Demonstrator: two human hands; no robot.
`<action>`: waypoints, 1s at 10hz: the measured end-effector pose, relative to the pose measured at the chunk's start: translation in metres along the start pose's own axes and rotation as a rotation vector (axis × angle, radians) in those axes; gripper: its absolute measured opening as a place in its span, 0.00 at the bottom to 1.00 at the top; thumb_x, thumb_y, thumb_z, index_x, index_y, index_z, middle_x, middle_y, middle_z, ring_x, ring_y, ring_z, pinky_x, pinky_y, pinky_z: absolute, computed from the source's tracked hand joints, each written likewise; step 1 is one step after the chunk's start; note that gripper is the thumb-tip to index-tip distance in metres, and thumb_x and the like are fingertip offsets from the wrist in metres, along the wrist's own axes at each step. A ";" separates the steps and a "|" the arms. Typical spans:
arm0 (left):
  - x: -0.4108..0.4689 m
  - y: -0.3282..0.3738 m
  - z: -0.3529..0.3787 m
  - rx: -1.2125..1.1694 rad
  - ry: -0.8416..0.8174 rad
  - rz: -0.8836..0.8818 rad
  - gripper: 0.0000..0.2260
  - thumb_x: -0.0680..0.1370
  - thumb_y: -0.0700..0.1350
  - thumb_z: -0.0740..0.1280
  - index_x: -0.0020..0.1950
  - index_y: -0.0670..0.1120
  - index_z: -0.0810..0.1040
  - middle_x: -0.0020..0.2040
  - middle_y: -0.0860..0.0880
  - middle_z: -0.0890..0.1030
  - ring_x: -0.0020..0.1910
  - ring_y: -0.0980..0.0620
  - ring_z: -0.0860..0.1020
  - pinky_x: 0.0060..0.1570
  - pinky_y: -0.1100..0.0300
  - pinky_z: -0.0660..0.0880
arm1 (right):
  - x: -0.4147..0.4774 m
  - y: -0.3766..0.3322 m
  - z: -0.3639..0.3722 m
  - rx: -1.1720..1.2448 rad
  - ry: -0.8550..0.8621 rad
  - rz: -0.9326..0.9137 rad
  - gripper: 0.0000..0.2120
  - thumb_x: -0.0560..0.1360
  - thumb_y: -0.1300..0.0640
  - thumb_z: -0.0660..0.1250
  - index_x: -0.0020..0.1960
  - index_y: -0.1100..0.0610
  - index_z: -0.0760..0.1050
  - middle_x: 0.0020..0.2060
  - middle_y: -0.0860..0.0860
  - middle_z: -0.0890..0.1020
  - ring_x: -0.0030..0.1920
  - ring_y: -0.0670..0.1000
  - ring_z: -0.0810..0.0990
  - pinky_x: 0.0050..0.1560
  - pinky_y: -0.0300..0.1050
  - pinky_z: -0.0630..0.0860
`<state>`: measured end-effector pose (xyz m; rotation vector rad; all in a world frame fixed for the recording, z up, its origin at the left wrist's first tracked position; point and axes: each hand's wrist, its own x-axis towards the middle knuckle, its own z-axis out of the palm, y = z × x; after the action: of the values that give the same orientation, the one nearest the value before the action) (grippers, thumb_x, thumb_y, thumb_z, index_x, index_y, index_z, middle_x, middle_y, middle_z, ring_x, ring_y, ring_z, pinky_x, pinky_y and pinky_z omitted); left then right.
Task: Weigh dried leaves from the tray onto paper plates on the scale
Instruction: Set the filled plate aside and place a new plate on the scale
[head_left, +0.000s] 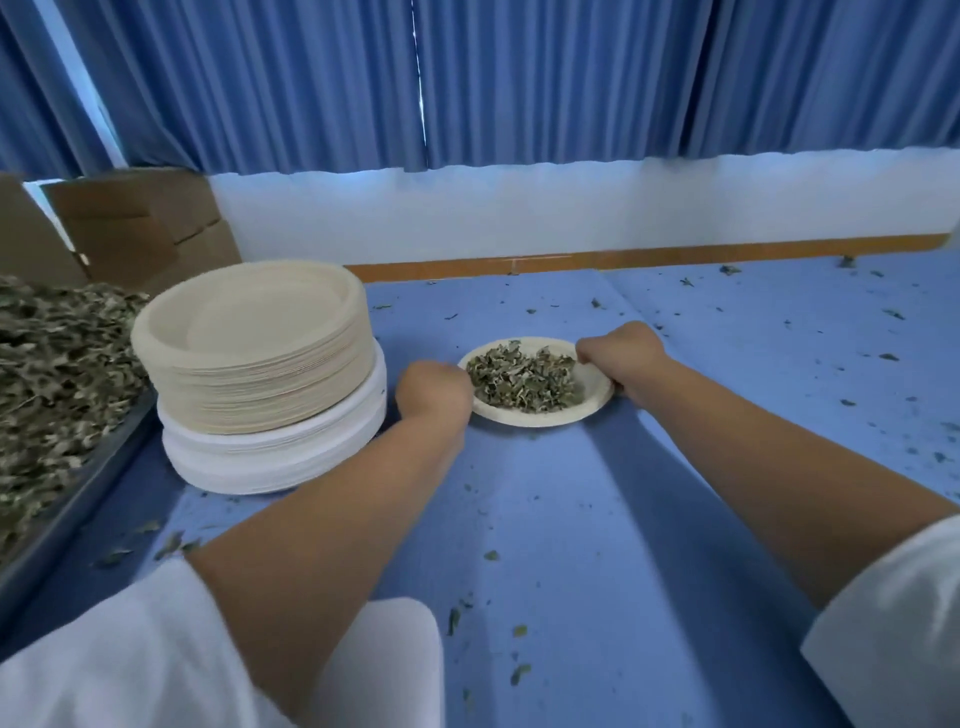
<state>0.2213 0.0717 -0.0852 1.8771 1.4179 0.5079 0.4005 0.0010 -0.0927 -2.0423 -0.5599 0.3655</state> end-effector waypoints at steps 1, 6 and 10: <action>0.018 0.010 0.009 0.328 0.040 0.014 0.09 0.78 0.34 0.60 0.38 0.42 0.70 0.39 0.50 0.71 0.36 0.51 0.72 0.30 0.61 0.62 | 0.021 -0.005 0.006 0.009 -0.004 0.027 0.16 0.67 0.62 0.68 0.28 0.57 0.61 0.23 0.53 0.66 0.25 0.52 0.66 0.25 0.41 0.67; 0.064 0.035 0.041 -1.287 0.181 -0.320 0.16 0.80 0.37 0.55 0.65 0.36 0.73 0.56 0.41 0.77 0.47 0.50 0.70 0.48 0.59 0.70 | 0.066 -0.032 0.042 0.363 -0.008 0.171 0.07 0.73 0.67 0.69 0.40 0.63 0.71 0.38 0.58 0.77 0.33 0.57 0.81 0.26 0.46 0.79; 0.075 0.040 0.050 -0.391 0.226 -0.058 0.15 0.82 0.43 0.54 0.64 0.38 0.72 0.60 0.41 0.78 0.58 0.42 0.77 0.53 0.52 0.75 | 0.043 -0.015 0.042 0.057 0.082 -0.179 0.21 0.78 0.53 0.54 0.30 0.61 0.70 0.24 0.55 0.75 0.31 0.56 0.77 0.33 0.45 0.73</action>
<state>0.3054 0.1213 -0.0971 1.4980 1.3905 0.9198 0.4134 0.0608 -0.1021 -1.9264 -0.6680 0.1883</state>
